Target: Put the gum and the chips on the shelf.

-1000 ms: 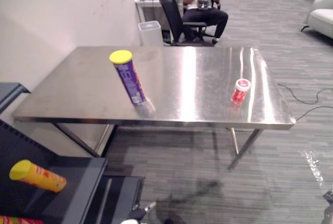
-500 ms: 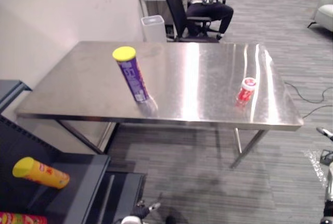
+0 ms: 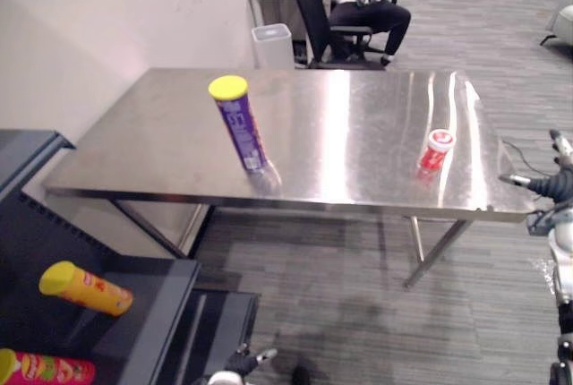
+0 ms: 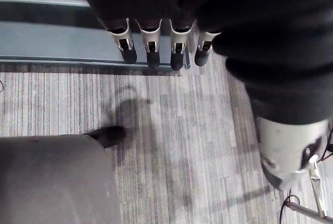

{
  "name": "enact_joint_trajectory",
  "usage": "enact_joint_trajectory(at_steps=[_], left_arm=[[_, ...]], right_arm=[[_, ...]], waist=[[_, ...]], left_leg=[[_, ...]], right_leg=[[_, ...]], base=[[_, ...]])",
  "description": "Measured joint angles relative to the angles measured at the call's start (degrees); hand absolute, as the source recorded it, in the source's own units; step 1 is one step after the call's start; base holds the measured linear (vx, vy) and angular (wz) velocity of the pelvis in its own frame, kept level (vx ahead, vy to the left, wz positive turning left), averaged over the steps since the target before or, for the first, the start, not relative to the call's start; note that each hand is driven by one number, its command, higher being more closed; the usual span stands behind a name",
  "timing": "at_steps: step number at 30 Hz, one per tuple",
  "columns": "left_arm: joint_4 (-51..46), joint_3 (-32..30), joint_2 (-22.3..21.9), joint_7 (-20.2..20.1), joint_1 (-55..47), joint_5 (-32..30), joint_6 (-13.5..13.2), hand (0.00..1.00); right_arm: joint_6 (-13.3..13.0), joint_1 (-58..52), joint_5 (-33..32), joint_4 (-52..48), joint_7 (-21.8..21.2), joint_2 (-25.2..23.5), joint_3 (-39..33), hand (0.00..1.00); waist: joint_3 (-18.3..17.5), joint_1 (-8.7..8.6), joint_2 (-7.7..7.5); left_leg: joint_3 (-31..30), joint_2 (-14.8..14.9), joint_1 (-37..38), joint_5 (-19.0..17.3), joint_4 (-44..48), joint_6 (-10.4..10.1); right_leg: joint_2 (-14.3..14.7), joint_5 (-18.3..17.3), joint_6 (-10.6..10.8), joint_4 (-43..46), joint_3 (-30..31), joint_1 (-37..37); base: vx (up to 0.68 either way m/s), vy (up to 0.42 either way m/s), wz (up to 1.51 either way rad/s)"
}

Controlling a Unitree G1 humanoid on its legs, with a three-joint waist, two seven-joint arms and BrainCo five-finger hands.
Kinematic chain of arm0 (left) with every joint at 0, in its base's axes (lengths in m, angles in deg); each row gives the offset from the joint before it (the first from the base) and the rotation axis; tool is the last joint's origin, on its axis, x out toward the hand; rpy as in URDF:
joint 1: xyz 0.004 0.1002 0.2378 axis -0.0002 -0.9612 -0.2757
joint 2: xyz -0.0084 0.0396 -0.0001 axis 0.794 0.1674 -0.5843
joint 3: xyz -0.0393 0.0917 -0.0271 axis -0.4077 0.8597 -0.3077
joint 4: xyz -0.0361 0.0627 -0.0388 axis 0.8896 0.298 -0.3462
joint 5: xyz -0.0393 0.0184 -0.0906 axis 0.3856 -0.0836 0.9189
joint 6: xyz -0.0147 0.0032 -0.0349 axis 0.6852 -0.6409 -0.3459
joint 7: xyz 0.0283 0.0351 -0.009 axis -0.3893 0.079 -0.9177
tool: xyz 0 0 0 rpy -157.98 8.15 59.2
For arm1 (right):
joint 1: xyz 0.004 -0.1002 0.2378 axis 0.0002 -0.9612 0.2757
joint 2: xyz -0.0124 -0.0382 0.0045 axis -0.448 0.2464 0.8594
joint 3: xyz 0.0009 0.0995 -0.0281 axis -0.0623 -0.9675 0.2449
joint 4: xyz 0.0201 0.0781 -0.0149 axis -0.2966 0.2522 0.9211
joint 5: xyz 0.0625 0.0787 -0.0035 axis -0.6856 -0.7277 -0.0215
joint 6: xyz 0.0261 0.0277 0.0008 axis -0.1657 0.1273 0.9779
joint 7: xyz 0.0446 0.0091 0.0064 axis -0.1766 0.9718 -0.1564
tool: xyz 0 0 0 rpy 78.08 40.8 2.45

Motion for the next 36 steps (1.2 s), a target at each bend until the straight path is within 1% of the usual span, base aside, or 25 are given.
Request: enact_joint_trajectory(at_steps=[6, 10, 13, 14, 16, 17, 19, 22, 25, 28, 30, 31, 36], left_arm=[[-1.12, -0.07, 0.39, 0.22, 0.0, 0.07, 0.01, 0.0], [-1.25, 0.02, 1.38, 0.61, -0.24, 0.07, 0.06, 0.0], [-0.32, 1.18, 1.97, 0.81, -2.35, 0.02, 0.63, 0.0], [-0.08, 1.18, 2.04, 0.94, -2.92, 0.03, 0.76, 0.0], [1.3, 1.14, 2.19, 1.42, -4.84, 0.11, 1.89, 0.0], [1.3, 1.13, 2.19, 1.5, -5.28, 0.16, 1.93, 0.0], [1.2, 1.15, 2.01, 2.02, -5.37, 0.55, 2.29, 0.0], [1.18, 1.14, 1.81, 2.26, -5.35, 0.66, 2.25, 0.0], [0.68, 1.05, 1.82, 2.4, -5.23, 1.1, 2.25, 0.0], [0.29, 1.04, 1.68, 2.45, -5.15, 1.23, 2.26, 0.0], [0.26, 1.01, 1.69, 2.5, -5.15, 1.26, 2.26, 0.0], [0.23, 0.99, 1.8, 2.54, -5.11, 1.27, 2.25, 0.0], [0.13, 0.93, 1.85, 2.7, -5.03, 1.36, 2.23, 0.0]], right_arm=[[0.03, 1.94, -0.62, 1.85, -0.09, -0.04, 2.25, 0.0], [0.38, 4.39, -2.85, 6.31, 0.3, -0.05, 2.53, 0.0], [0.68, 5.69, -2.87, 8.72, 1.12, -0.05, 2.54, 0.0], [0.7, 6.22, -2.87, 9.42, 1.18, -0.05, 2.52, 0.0], [1.39, 7.69, -2.99, 12.45, 1.29, -0.05, 2.51, 0.0], [1.57, 7.86, -3.1, 12.88, 1.4, -0.05, 2.48, 0.0], [1.99, 9.02, -3.72, 15.08, 2.16, -0.21, 2.51, 0.0], [2.38, 10.95, -4.99, 15.58, 2.61, -0.71, 2.55, 0.0], [2.46, 12.98, -5.24, 16.85, 3.4, -0.79, 2.55, 0.0], [2.47, 13.04, -5.26, 16.9, 3.4, -1.23, 2.68, 0.0], [2.47, 13.41, -5.26, 16.89, 3.4, -1.53, 3.78, 0.0], [2.44, 13.79, -5.25, 16.87, 3.35, -1.58, 4.36, 0.0], [2.44, 15.56, -5.23, 16.88, 3.37, -1.58, 4.36, 0.0]], waist=[[1.65, 0.05, -0.11], [2.93, 0.19, -0.17], [3.29, 0.24, 0.0], [3.42, 0.24, 0.39], [3.88, 0.44, 0.66], [3.94, 0.59, 0.68], [4.3, 1.62, 1.05], [4.55, 1.66, 1.15], [5.56, 1.85, 0.98], [6.26, 2.98, 1.06], [6.48, 3.05, 0.97], [6.66, 3.08, 0.74], [7.39, 3.25, 0.54]], left_leg=[[-0.6, -0.31, -0.57, 0.17, 0.01, 0.26], [-0.69, -0.29, -0.69, 0.17, -0.01, 0.25], [-0.64, -0.09, -1.58, 0.19, -0.02, 0.26], [-0.57, 0.08, -1.73, 0.23, -0.02, 0.3], [-0.53, 0.83, -2.49, 0.35, -0.01, 0.45], [-0.55, 1.02, -2.75, 0.44, -0.01, 0.49], [-0.35, 1.78, -2.97, 0.53, -0.01, 0.57], [-0.38, 1.62, -3.66, 0.73, -0.03, 0.88], [-0.4, 1.34, -4.61, 0.97, -0.12, 0.98], [-0.49, 1.25, -4.67, 1.06, -0.39, 0.8], [-0.79, 1.21, -4.82, 1.13, -0.4, 0.63], [-0.92, 1.22, -5.1, 1.2, -0.41, 0.51], [-2.4, 1.24, -6.29, 1.64, -0.39, 0.08]], right_leg=[[-0.23, 0.36, 0.48, -0.51, -0.65, 0.0], [-0.21, 0.38, 0.5, -0.48, -0.73, -0.04], [0.03, 0.9, 0.51, -0.47, -0.73, -0.99], [0.25, 1.33, 0.4, -0.55, -0.76, -1.2], [1.09, 2.89, 0.04, -0.61, -1.04, -2.06], [1.27, 3.39, -0.09, -0.65, -1.07, -2.36], [2.11, 5.48, -1.09, -0.96, -1.14, -2.8], [2.06, 6.64, -1.91, -1.38, -1.35, -3.26], [1.56, 6.84, -2.15, -1.49, -2.26, -4.03], [1.52, 6.82, -2.18, -1.49, -2.68, -4.06], [1.75, 6.64, -2.46, -1.49, -2.74, -4.08], [1.86, 6.14, -3.24, -1.49, -2.81, -4.15], [2.33, 5.16, -4.59, -1.67, -3.18, -5.18]], base=[[0.01, 0.004, 0.05], [0.0, 0.0, 0.0], [0.0, -0.001, -0.01], [0.0, -0.007, -0.07], [0.0, -0.006, -0.06], [0.01, 0.002, -0.06], [0.0, 0.017, -0.09], [-0.02, 0.037, 0.0], [-0.04, 0.029, 0.02], [-0.03, 0.008, -0.01], [0.0, 0.0, 0.0], [0.0, 0.0, 0.0], [0.0, -0.031, -0.01]])
